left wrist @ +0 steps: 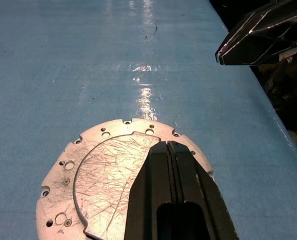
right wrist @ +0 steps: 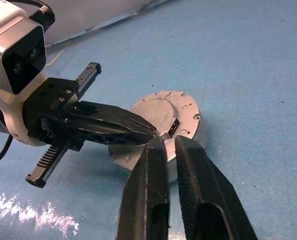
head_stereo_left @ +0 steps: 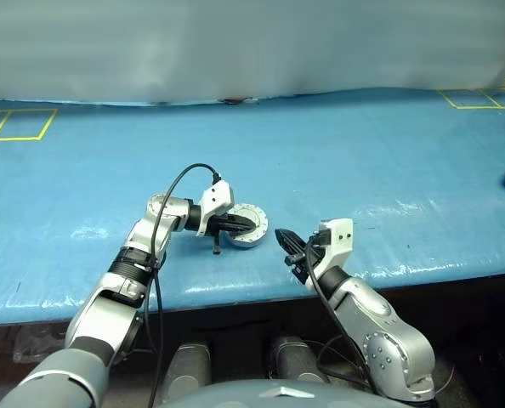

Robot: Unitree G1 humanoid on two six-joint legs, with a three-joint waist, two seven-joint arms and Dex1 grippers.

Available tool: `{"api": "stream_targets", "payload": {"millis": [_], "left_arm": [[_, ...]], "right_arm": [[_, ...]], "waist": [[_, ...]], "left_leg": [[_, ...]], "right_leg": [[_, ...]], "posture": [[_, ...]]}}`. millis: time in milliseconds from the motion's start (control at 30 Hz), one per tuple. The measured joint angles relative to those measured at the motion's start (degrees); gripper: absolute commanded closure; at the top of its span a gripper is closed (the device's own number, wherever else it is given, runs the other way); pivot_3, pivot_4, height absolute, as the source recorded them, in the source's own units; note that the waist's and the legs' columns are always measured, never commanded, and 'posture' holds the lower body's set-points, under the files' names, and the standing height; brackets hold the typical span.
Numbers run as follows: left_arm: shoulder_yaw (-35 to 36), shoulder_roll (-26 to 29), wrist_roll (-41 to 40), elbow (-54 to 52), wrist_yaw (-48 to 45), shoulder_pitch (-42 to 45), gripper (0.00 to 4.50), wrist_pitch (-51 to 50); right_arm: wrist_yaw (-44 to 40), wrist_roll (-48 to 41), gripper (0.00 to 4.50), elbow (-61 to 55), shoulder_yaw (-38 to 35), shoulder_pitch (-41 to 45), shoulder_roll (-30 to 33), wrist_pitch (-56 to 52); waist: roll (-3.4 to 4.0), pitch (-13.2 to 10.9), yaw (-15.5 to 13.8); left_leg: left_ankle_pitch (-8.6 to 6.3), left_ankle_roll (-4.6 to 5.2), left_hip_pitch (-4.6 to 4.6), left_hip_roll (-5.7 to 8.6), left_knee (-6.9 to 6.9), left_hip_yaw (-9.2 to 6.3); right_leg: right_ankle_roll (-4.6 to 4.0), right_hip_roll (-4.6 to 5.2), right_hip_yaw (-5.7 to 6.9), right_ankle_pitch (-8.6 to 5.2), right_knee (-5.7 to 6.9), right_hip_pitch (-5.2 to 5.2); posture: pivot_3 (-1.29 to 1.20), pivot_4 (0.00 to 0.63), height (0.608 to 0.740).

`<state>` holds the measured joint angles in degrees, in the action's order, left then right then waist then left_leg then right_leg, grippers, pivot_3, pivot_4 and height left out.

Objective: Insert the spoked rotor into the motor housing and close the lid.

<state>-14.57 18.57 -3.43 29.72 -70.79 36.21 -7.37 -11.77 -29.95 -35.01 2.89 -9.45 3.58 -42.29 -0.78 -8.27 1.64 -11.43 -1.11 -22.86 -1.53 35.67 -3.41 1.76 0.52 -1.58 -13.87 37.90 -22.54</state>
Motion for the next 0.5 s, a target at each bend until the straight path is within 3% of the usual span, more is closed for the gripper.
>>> {"api": "stream_targets", "payload": {"millis": [333,500], "left_arm": [[0.5,0.6,0.0,0.2,2.1,0.4,4.5,0.0],[1.0,1.0,0.0,0.6,2.6,0.6,4.5,-0.1]], "right_arm": [[3.5,-7.8,0.01,1.5,-2.7,1.7,-4.9,-2.9],[6.0,-11.4,0.01,4.3,-4.7,2.0,-6.2,-5.1]], "waist": [[0.02,0.0,0.2],[0.03,0.0,0.3]], "left_leg": [[0.0,0.0,-0.08,-0.02,-0.06,0.0],[0.0,0.0,-0.08,-0.03,-0.13,0.0]], "right_leg": [[0.0,-0.01,0.0,0.0,-0.04,-0.08],[-0.02,-0.01,0.0,-0.01,-0.07,-0.11]], "posture": [[0.0,0.15,0.74],[0.0,0.15,0.74]]}}
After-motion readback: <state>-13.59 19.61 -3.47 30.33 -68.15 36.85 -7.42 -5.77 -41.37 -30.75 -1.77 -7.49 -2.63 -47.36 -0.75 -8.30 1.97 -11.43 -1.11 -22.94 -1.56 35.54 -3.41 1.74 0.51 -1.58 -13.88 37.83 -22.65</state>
